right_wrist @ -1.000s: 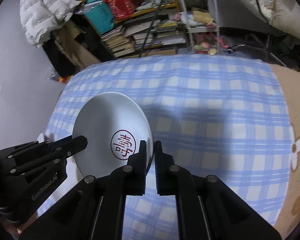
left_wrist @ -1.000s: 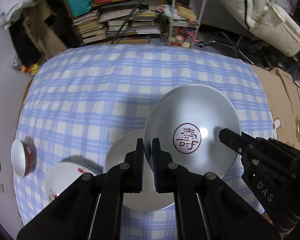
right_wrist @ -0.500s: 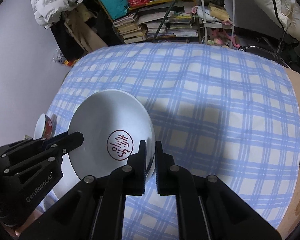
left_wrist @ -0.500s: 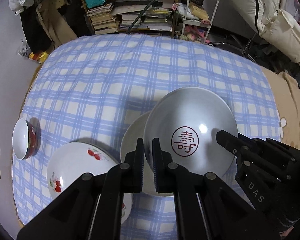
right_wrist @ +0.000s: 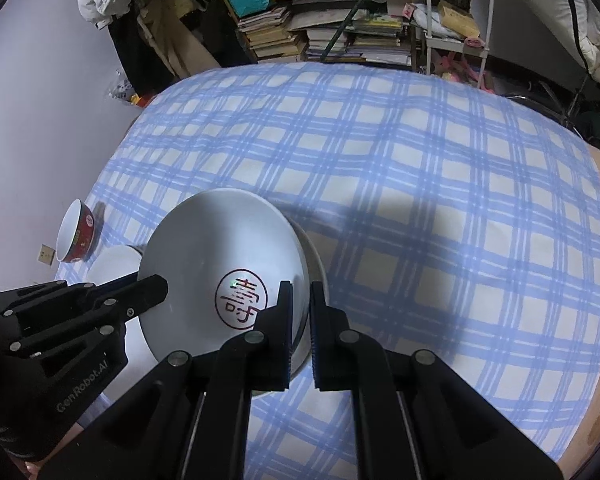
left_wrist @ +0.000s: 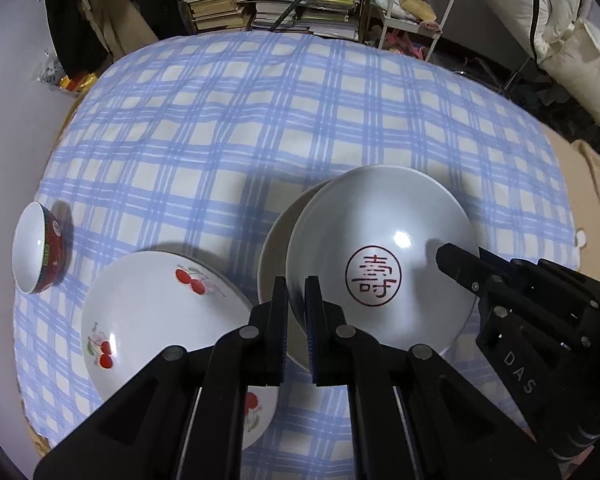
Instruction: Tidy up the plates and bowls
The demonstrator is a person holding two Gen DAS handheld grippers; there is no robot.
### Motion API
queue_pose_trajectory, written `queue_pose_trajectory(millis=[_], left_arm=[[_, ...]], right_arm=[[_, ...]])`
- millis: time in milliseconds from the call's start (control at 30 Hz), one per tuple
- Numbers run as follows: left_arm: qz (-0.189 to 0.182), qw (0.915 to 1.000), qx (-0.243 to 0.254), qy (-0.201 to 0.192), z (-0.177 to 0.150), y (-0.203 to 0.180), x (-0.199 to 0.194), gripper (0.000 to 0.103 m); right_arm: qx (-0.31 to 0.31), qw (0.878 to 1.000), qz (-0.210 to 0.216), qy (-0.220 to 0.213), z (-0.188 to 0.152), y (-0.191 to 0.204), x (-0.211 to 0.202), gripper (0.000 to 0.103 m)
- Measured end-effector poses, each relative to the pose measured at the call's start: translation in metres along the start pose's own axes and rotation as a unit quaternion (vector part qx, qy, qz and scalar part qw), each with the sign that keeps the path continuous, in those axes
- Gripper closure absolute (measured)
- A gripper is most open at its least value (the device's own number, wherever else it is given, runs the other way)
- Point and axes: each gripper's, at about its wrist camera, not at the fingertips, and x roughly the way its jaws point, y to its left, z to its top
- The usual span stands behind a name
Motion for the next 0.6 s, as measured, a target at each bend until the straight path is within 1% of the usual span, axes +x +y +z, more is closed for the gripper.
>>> queue_pose_trajectory(millis=[67, 133, 200, 267, 333, 400, 533, 600], left_arm=[[0.012, 0.9999, 0.006, 0.0, -0.001, -0.001, 0.003, 0.095], [0.015, 0.9999, 0.004, 0.004, -0.001, 0.0, 0.006, 0.095], [0.008, 0.9999, 0.0, 0.011, -0.002, 0.004, 0.01, 0.095], [-0.018, 0.9998, -0.003, 0.008, -0.002, 0.006, 0.009, 0.095], [-0.015, 0.9999, -0.001, 0.003, -0.001, 0.005, 0.007, 0.095], [-0.005, 1.0, -0.006, 0.001, 0.001, 0.006, 0.007, 0.095], [-0.014, 0.9997, -0.021, 0.006, 0.002, 0.014, 0.009, 0.095], [-0.019, 0.9995, -0.024, 0.006, 0.001, 0.019, 0.008, 0.095]], right_arm=[[-0.004, 1.0, -0.004, 0.008, -0.002, 0.002, 0.005, 0.094], [-0.01, 1.0, -0.015, 0.01, -0.003, 0.006, 0.011, 0.094], [-0.016, 1.0, -0.023, 0.01, -0.002, 0.009, 0.015, 0.094], [-0.019, 1.0, -0.021, 0.009, 0.0, 0.01, 0.015, 0.094], [-0.021, 1.0, -0.006, 0.006, 0.001, 0.013, 0.015, 0.094], [-0.03, 1.0, -0.007, 0.004, 0.0, 0.017, 0.015, 0.094], [-0.021, 1.0, -0.006, -0.002, 0.0, 0.013, 0.011, 0.094], [-0.014, 1.0, -0.004, -0.013, 0.001, 0.009, 0.006, 0.094]])
